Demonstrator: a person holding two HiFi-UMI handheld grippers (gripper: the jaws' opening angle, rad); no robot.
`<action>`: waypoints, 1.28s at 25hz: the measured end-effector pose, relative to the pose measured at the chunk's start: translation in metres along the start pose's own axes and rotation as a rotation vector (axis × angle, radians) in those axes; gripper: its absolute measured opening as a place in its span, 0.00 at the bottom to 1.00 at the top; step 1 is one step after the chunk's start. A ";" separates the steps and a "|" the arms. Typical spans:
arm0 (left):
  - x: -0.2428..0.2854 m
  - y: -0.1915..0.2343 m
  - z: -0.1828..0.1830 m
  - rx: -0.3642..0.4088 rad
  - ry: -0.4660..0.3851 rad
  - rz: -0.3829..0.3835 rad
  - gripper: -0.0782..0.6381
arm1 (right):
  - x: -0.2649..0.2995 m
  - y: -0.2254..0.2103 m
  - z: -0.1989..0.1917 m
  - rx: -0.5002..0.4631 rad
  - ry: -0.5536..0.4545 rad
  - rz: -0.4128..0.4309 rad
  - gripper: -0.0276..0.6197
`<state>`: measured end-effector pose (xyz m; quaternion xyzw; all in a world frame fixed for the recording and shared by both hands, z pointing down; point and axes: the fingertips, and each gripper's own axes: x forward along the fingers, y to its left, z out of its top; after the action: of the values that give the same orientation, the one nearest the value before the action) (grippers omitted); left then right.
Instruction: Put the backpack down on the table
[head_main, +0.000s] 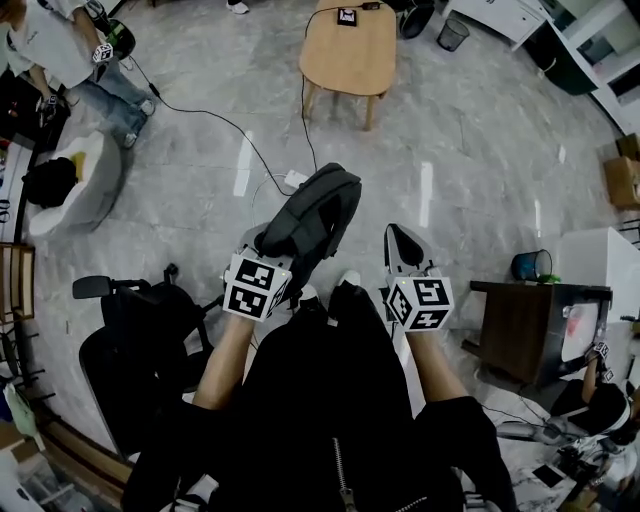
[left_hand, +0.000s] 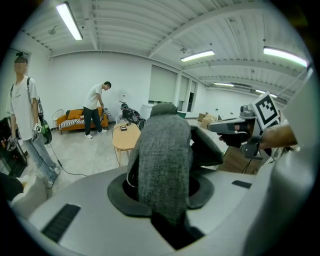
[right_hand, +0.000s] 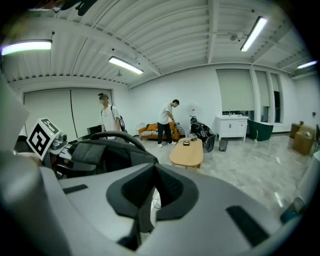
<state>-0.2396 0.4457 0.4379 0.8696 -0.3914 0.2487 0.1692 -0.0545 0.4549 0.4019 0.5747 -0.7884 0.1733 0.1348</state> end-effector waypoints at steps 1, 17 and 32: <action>0.002 0.003 0.000 -0.002 0.003 -0.002 0.26 | 0.002 -0.001 -0.001 0.001 0.004 -0.004 0.06; 0.067 0.028 0.020 -0.059 0.050 0.012 0.26 | 0.078 -0.045 0.014 0.041 0.023 0.049 0.06; 0.149 0.044 0.090 -0.087 0.048 0.083 0.26 | 0.156 -0.132 0.064 0.031 0.024 0.144 0.06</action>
<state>-0.1613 0.2845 0.4529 0.8382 -0.4336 0.2591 0.2057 0.0231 0.2566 0.4241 0.5162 -0.8233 0.2016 0.1225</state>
